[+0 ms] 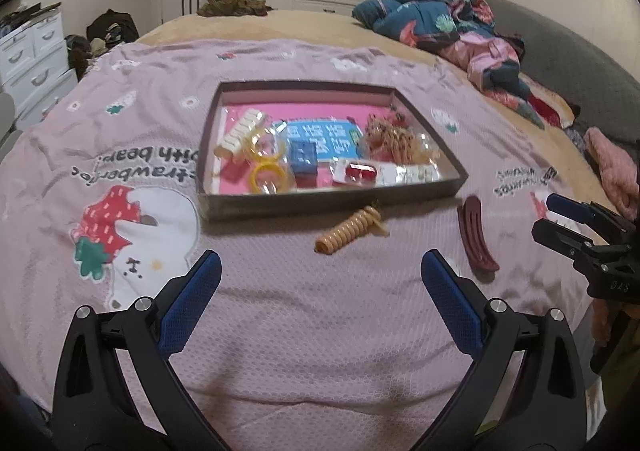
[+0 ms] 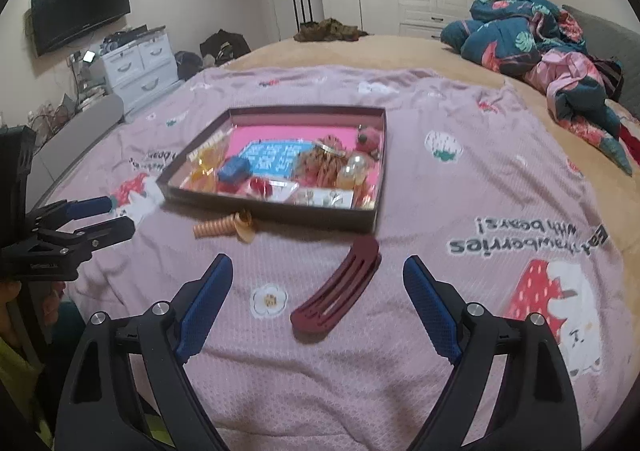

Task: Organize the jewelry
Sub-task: 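Withdraw both open tools from the tray toward the remaining jewelry, then grasp the peach coiled hair tie with the left tool while the right tool grasps the maroon snap clip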

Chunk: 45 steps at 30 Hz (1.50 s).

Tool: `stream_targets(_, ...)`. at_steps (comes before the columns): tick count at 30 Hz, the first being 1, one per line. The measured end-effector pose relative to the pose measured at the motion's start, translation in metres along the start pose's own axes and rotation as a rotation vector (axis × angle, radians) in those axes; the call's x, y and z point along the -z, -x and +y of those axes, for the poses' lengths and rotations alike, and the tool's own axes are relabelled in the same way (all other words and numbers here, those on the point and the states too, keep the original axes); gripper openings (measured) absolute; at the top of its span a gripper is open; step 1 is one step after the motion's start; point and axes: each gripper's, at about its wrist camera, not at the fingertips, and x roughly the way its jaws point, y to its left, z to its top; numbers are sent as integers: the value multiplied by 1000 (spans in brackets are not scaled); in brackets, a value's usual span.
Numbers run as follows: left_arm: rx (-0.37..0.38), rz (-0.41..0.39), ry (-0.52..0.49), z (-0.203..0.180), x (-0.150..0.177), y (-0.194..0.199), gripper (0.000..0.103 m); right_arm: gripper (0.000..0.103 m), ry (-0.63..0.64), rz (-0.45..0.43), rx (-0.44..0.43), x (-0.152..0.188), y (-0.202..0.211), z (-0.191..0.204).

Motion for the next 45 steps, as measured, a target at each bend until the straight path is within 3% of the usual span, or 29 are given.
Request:
stream_targets(10,-6,65,-64,-13,7,-30,94,86,-28,75,-20,20,-30,-3)
stream_targets(21,-19,105,-126,-15,-3,-67,93,86,-121,156,-35,18,-80,-23)
stream_targets(26,0,102,-118,-14,-11,-76,93,72,-138,168,-33,14,-102,-28)
stream_targets(30,22,107,-126,-15,-16,-86,92,51,-78,153,-8,13,-105,-18)
stream_targets(33,35,129,-127,-16,-17,-96,79,32,-48,140,-18,16,-103,-15)
stream_targets(36,50,152,-149,-21,-15,-105,66,32,-22,132,-34,20,-100,-10)
stream_targets(40,41,178,-203,-31,-7,-112,57,30,-9,130,-73,24,-94,-7)
stream_targets(45,66,181,-220,-37,-4,-108,27,29,28,130,-111,33,-85,5)
